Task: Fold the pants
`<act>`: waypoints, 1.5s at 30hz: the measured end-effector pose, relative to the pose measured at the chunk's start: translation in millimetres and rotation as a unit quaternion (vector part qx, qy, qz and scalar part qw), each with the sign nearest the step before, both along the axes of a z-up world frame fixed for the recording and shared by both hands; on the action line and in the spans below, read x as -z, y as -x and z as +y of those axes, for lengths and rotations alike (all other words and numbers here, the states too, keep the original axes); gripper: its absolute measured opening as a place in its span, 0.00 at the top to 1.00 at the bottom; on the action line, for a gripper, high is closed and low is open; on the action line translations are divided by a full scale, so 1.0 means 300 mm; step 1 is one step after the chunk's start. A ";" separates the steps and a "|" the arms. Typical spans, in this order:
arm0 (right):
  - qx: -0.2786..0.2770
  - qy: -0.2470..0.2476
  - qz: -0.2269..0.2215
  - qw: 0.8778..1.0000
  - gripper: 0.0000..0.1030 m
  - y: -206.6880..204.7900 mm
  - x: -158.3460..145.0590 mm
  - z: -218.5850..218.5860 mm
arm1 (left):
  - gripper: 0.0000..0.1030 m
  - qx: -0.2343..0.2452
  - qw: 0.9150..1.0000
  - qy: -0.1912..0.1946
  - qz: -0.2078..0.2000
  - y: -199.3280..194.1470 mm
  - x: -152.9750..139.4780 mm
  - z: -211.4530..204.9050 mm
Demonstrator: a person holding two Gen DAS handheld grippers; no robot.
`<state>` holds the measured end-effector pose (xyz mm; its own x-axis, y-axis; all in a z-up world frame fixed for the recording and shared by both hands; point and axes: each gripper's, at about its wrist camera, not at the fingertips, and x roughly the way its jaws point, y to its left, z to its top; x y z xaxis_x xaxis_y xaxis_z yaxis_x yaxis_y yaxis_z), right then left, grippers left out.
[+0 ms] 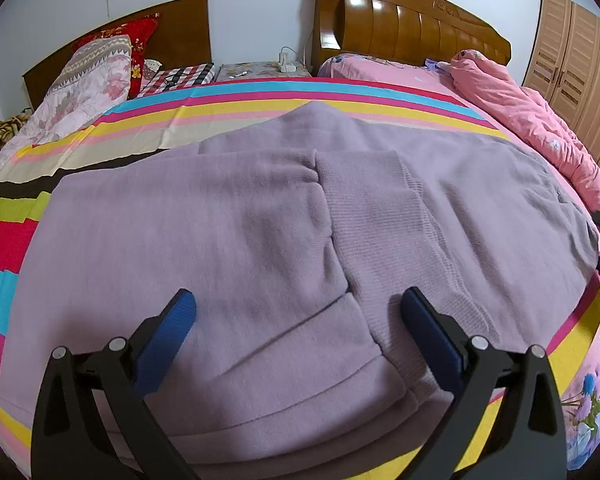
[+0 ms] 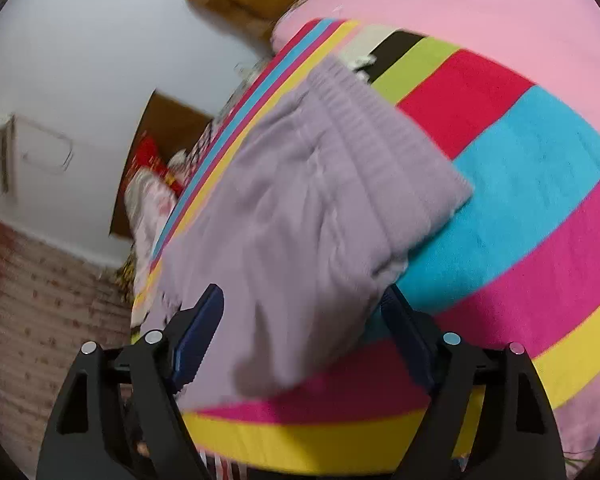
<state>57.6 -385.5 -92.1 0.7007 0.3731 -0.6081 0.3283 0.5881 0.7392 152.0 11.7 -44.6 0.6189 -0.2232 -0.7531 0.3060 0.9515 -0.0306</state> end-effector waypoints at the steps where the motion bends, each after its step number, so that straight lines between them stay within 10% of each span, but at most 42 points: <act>1: 0.012 0.012 -0.002 1.000 0.22 -0.013 -0.005 0.007 | 0.01 0.000 1.000 0.001 0.000 0.000 0.000 0.000; 9: 0.063 0.087 0.023 0.994 0.39 0.015 -0.023 0.070 | 0.01 0.002 1.000 0.004 0.000 0.005 -0.004 0.002; 20: 0.067 0.136 0.045 0.987 0.29 -0.029 -0.031 0.071 | 0.01 0.002 1.000 0.010 -0.002 0.010 -0.009 -0.005; 23: 0.062 0.130 0.049 0.988 0.48 -0.019 -0.028 0.048 | 0.01 0.002 1.000 0.011 -0.002 0.011 -0.010 -0.003; 31: 0.086 0.039 -0.037 0.995 0.66 0.051 0.027 0.011 | 0.01 0.001 1.000 0.006 0.000 0.012 -0.008 -0.008; 36: 0.087 0.127 -0.106 0.982 0.70 0.060 -0.159 0.119 | 0.01 0.001 1.000 -0.006 0.005 0.000 -0.008 -0.023; 41: -0.017 0.335 -0.204 0.920 0.71 -0.003 -0.491 0.535 | 0.07 -0.017 0.993 0.113 -0.018 0.046 -0.107 0.117; 45: -0.155 0.491 -0.249 0.820 0.72 -0.039 -0.519 1.039 | 0.05 -0.091 0.976 0.178 -0.088 0.125 -0.252 0.369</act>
